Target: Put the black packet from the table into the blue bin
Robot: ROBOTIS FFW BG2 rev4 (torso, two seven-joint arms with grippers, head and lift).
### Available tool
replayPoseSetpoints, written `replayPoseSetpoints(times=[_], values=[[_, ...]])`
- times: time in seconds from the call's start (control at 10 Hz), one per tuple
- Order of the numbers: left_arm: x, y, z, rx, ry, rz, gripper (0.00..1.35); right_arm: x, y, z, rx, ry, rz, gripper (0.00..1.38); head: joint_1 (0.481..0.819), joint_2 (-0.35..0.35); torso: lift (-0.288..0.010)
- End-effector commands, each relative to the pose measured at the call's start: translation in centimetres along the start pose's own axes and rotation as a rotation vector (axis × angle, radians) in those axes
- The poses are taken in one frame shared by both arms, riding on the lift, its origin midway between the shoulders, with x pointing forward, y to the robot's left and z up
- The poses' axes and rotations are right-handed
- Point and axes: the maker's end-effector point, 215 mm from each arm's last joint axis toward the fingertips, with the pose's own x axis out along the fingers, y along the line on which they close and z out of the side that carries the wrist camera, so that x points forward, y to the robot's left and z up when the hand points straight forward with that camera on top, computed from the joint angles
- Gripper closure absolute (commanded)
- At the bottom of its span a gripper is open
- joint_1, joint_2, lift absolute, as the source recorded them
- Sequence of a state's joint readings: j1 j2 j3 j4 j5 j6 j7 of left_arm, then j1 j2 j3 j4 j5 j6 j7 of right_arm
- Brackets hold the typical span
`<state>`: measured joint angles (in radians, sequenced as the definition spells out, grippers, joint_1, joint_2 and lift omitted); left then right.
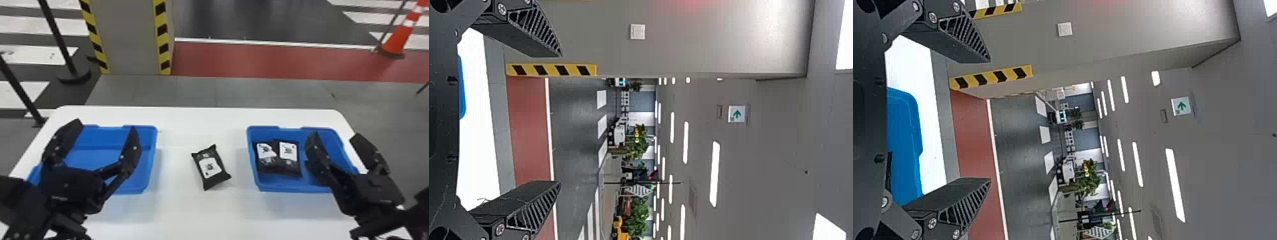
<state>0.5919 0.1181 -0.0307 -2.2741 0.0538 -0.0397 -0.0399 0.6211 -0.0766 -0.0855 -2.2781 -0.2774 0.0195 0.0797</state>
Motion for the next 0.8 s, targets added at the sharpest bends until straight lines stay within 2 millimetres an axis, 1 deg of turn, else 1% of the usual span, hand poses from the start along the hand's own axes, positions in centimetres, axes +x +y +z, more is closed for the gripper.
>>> replayPoseSetpoints(times=[0.0, 0.5, 0.6, 0.7], values=[[-0.1, 0.0, 0.1, 0.0, 0.0, 0.0, 0.11, -0.1, 0.1, -0.1, 0.002, 0.002, 0.0, 0.18, 0.695, -0.066, -0.11], [0.0, 0.0, 0.3, 0.01, -0.002, 0.0, 0.11, 0.1, 0.1, -0.1, 0.004, 0.001, 0.0, 0.18, 0.695, -0.065, -0.11], [-0.1, 0.0, 0.1, 0.01, 0.003, 0.0, 0.11, 0.6, 0.1, -1.2, 0.006, 0.046, 0.005, 0.18, 0.695, -0.066, -0.11], [0.0, -0.1, 0.1, 0.01, 0.003, -0.003, 0.11, 1.4, 1.0, -1.6, 0.008, 0.07, 0.029, 0.17, 0.695, -0.063, -0.11]])
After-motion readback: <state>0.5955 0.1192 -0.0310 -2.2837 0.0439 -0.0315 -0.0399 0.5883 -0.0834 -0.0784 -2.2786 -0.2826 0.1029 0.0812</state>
